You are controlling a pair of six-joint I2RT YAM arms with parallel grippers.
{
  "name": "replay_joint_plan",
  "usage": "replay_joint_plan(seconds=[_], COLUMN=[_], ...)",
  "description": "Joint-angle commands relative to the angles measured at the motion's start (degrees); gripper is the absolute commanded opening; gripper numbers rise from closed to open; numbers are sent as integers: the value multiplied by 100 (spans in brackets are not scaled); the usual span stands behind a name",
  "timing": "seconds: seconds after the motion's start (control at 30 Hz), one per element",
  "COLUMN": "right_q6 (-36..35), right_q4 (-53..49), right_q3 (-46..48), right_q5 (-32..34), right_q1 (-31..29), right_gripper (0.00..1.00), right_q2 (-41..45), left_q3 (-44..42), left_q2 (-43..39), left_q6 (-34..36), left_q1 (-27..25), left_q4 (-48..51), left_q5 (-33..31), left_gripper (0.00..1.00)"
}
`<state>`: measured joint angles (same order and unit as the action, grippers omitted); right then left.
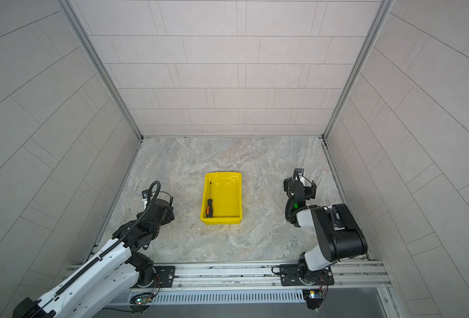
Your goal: Put the screwdriver in the bin
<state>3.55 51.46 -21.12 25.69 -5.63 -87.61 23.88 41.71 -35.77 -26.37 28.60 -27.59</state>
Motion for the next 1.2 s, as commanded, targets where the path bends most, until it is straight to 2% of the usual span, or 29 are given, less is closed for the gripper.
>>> replay_joint_plan(seconds=[0.0,0.07,0.23,0.4,0.57,0.73,0.83,0.9,0.97,1.07,1.17], right_q6=[-201,-135,-251,-245,-254,-250,-254,-250,-248,-242,-245], right_q4=[923,698,857,837,837,832,831,826,821,820,817], right_q3=[193,159,179,171,171,172,173,162,162,165,161], right_q5=[-220,-125,-127,-126,-126,-126,-126,-134,-135,-143,-144], right_q1=[-39,-69,-102,-104,-103,-103,-103,-102,-90,-88,-88], right_gripper=[99,99,99,99,99,99,99,99,99,99,99], right_q2=[-386,-290,-353,-355,-348,-351,-352,-353,-353,-348,-353], left_q3=[73,64,82,137,928,1704,2032,2060,1758,1143,770], left_q2=[-94,-93,-17,240,857,1319,1516,1567,1609,1777,2154], left_q6=[-52,-44,-81,-141,-287,251,829,1264,2024,3169,3320], left_q1=[14,8,5,18,13,16,26,72,202,588,1204], left_q4=[181,163,172,-12,92,-338,-474,-846,-1854,-3535,-4496], left_q5=[-45,-42,-101,-367,-559,-531,-1118,-1552,-1709,-1121,-248], left_gripper=[83,85,100,100,100,100,100,100,100,96,95])
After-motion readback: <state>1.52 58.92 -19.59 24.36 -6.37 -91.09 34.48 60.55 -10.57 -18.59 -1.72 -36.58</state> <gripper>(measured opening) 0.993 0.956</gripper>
